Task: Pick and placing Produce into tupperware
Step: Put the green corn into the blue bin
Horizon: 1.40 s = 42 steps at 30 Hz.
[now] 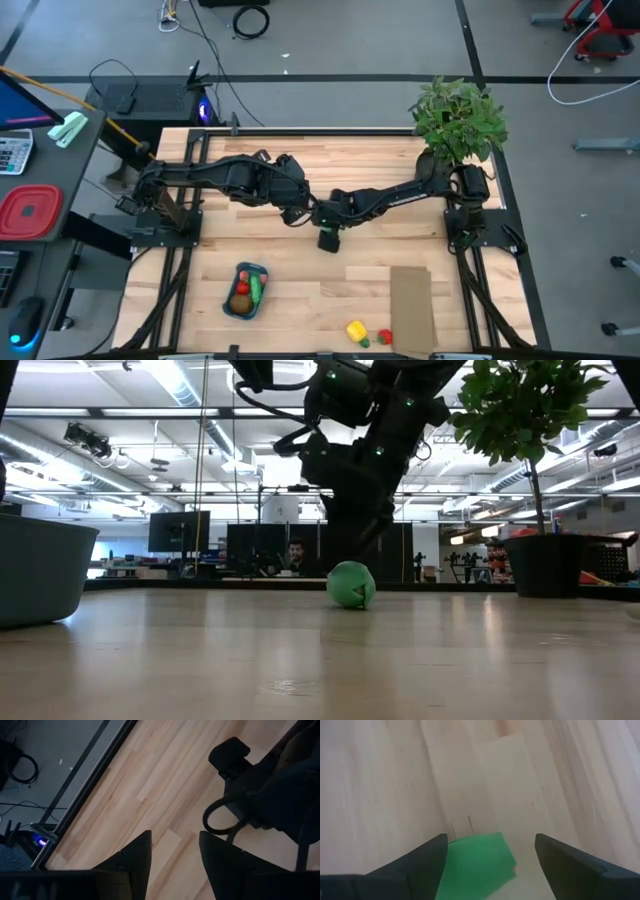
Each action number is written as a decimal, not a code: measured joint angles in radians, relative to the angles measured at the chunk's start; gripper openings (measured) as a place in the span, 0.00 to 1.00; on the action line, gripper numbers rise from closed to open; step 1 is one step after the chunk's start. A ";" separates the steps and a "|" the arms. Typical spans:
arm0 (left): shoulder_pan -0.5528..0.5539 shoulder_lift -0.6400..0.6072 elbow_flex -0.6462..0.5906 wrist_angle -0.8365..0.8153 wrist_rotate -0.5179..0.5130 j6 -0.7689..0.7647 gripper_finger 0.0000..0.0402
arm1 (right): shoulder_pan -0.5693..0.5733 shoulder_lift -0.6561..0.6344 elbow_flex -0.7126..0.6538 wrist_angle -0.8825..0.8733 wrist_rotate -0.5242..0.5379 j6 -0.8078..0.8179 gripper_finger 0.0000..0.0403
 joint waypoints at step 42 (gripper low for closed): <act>0.000 0.000 0.000 -0.023 0.032 0.103 0.43 | 0.174 -0.112 -0.018 -0.081 0.069 -1.345 0.65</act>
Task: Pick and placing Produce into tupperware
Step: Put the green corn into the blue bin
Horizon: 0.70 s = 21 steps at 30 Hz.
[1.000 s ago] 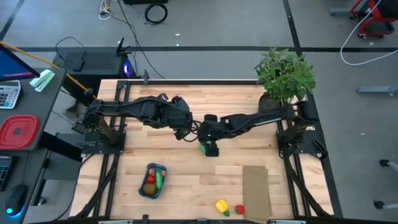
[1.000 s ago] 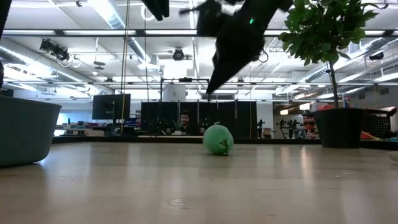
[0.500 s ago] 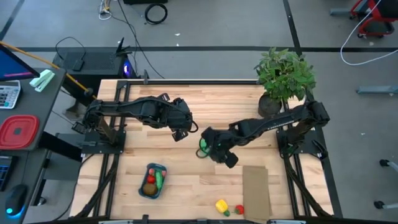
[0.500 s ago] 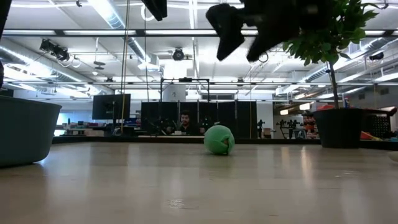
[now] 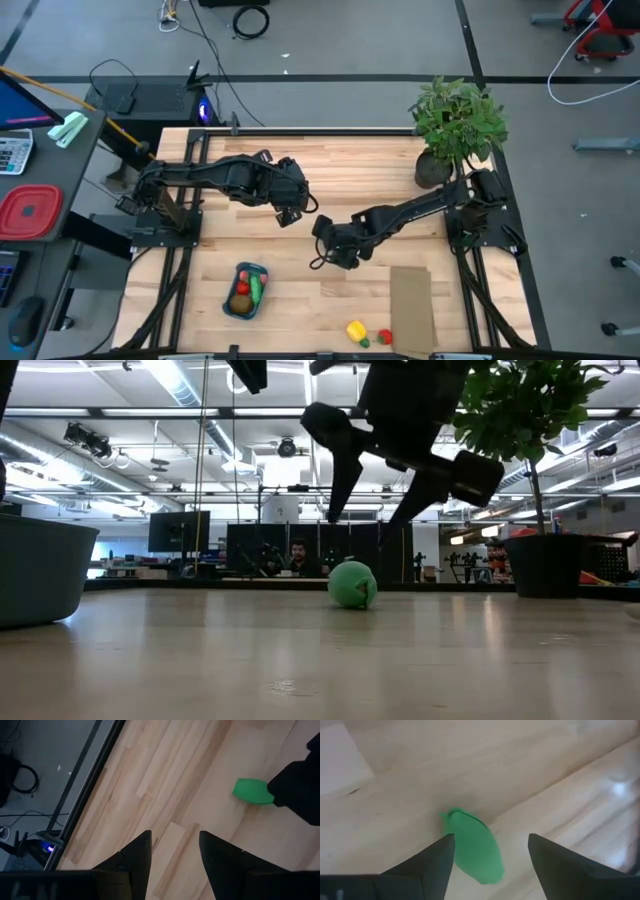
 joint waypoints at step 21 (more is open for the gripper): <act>0.000 0.000 0.000 0.007 0.002 -0.008 0.43 | -0.059 0.046 0.000 -0.027 0.008 -0.162 0.65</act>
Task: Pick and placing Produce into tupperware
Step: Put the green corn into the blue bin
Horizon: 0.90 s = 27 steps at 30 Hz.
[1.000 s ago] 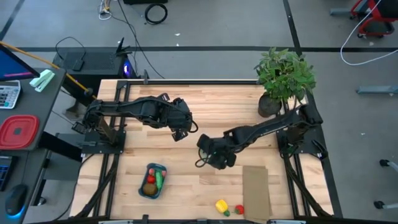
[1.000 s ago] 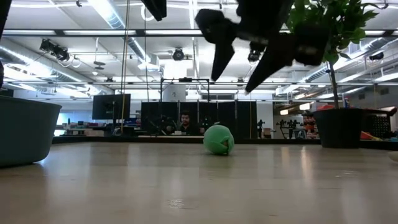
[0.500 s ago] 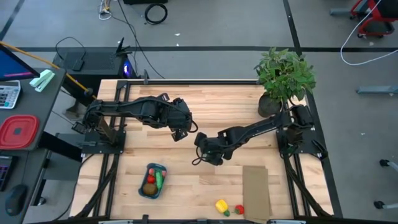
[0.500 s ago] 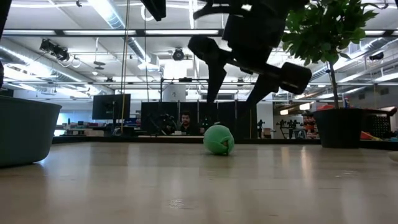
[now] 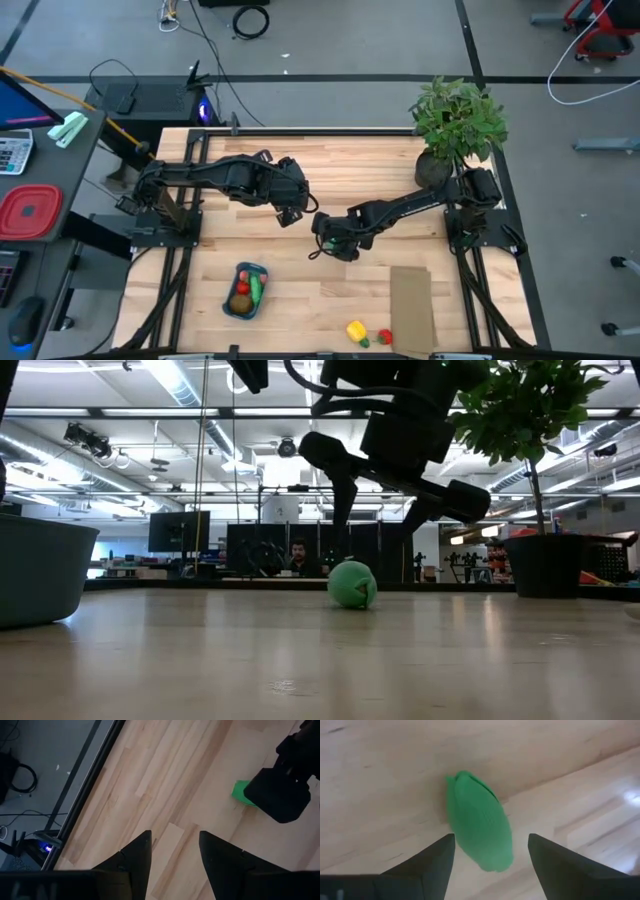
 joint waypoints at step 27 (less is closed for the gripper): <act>0.000 0.000 0.000 0.015 0.021 0.000 0.43 | -0.042 0.119 0.000 0.089 -0.005 -0.115 0.65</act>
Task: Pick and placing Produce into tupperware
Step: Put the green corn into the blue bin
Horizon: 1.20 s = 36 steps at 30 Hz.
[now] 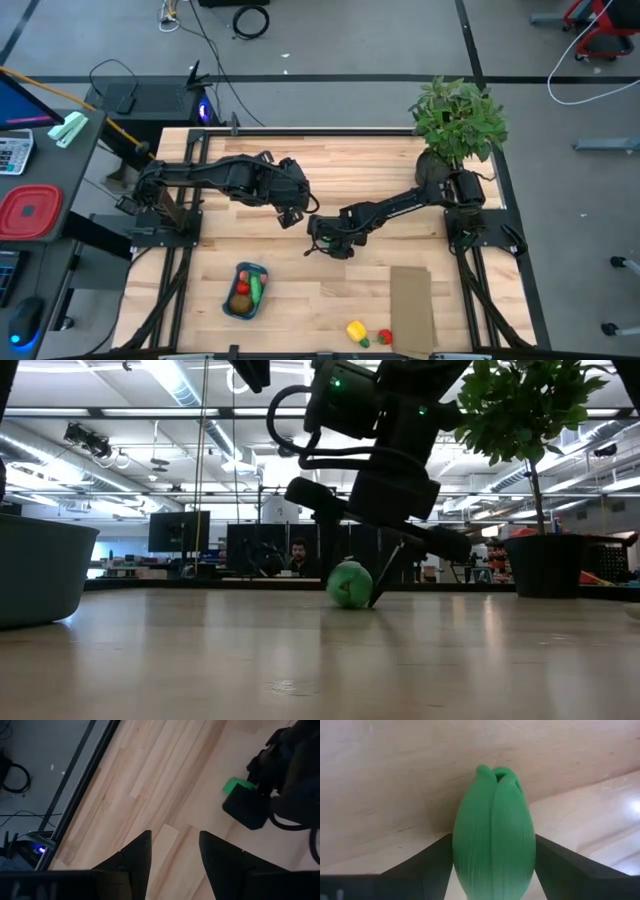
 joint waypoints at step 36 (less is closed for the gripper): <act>0.234 -0.014 0.000 -0.068 -0.042 0.090 0.43 | 0.105 -0.012 0.142 0.320 -0.041 0.268 0.55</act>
